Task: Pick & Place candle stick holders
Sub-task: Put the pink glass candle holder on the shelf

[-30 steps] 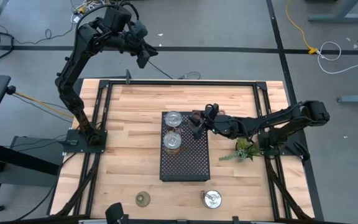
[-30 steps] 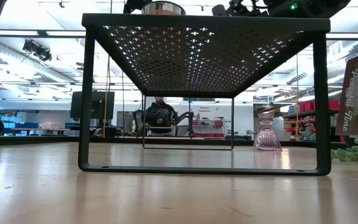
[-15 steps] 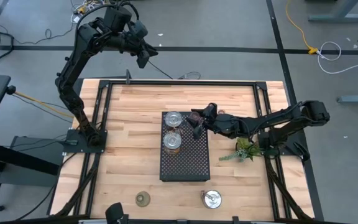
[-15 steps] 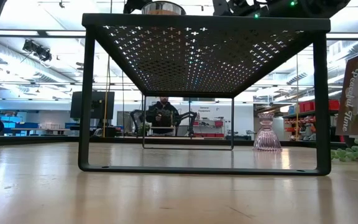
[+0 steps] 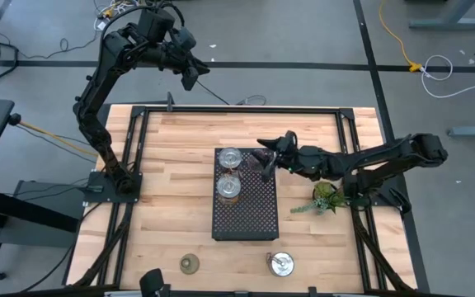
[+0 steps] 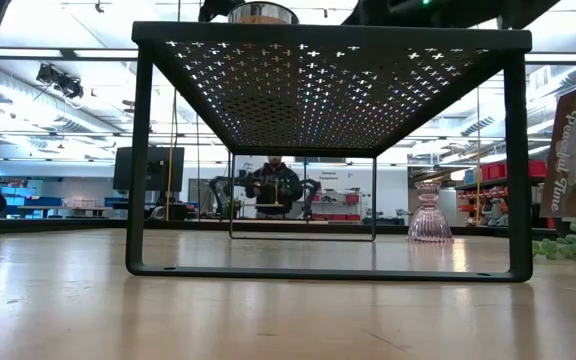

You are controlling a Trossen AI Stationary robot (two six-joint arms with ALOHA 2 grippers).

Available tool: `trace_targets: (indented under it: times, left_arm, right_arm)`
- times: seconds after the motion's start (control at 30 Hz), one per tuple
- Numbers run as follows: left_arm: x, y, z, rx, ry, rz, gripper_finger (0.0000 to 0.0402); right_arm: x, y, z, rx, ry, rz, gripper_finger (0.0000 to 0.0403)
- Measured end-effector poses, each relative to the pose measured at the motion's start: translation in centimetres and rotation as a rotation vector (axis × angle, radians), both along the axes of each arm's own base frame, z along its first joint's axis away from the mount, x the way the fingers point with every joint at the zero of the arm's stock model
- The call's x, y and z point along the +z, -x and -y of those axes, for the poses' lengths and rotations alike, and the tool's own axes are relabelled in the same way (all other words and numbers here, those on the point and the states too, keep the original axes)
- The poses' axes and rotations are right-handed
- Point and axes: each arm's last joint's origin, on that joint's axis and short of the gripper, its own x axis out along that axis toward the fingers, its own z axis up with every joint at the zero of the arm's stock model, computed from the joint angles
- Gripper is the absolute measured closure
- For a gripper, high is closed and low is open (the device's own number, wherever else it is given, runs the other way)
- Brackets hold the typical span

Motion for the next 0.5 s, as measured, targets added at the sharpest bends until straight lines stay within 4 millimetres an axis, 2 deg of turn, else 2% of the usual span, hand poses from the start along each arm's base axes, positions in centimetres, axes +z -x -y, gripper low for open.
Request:
trace_targets:
  times: [0.17, 0.33, 0.5]
  left_arm:
    - [0.0, 0.0, 0.0, 0.000, 0.000, 0.000, 0.0317]
    - [0.0, 0.0, 0.0, 0.001, -0.001, 0.000, 0.0317]
    - [0.1, 0.0, -0.1, 0.001, -0.007, 0.008, 0.0317]
  right_arm:
    - [0.6, 2.6, 0.2, -0.039, -0.077, -0.100, 0.0182]
    - [1.7, 6.9, 0.7, -0.118, -0.172, -0.185, 0.0182]
    - [1.0, 10.3, 2.1, -0.233, -0.378, -0.277, 0.0191]
